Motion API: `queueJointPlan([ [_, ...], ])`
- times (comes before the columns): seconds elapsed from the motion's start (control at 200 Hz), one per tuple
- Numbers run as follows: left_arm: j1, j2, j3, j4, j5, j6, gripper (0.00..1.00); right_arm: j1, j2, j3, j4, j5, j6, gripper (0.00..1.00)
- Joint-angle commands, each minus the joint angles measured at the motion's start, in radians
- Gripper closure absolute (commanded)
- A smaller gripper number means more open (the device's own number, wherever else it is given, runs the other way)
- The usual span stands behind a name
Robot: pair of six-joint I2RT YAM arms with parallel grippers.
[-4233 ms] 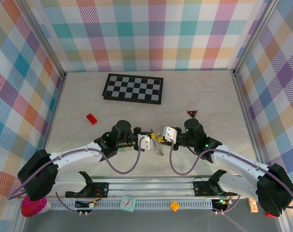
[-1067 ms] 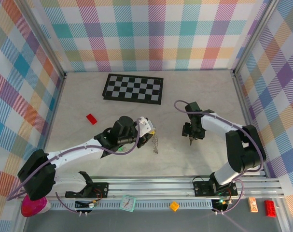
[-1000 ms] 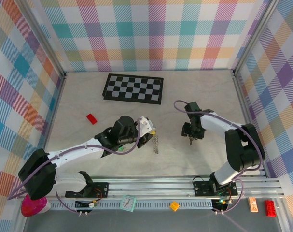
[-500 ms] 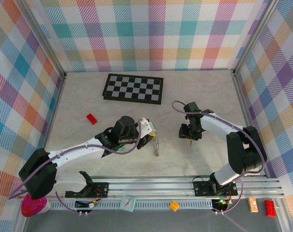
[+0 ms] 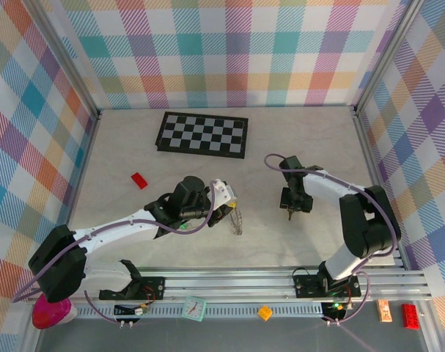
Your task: Put the keys on the keyring
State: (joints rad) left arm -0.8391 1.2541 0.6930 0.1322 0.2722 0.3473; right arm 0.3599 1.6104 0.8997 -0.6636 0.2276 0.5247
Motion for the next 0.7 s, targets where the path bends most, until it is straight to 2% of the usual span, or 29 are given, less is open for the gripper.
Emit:
queueJointPlan([
  [0.0, 0.007, -0.009, 0.036, 0.024, 0.024, 0.012, 1.0, -0.001, 0.021, 0.019, 0.013, -0.036, 0.004, 0.51],
  [0.28, 0.008, -0.007, 0.039, 0.021, 0.022, 0.015, 1.0, 0.015, 0.013, 0.028, 0.019, -0.14, -0.033, 0.68],
  [0.445, 0.009, -0.005, 0.04, 0.02, 0.024, 0.014, 1.0, 0.055, -0.003, 0.045, 0.014, -0.247, -0.059, 0.69],
  [0.535, 0.007, -0.003, 0.04, 0.02, 0.023, 0.013, 1.0, 0.056, -0.02, 0.041, 0.011, -0.267, -0.065, 0.64],
  [0.695, 0.008, -0.004, 0.04, 0.022, 0.022, 0.014, 1.0, 0.033, -0.087, 0.03, -0.013, -0.151, -0.036, 0.51],
])
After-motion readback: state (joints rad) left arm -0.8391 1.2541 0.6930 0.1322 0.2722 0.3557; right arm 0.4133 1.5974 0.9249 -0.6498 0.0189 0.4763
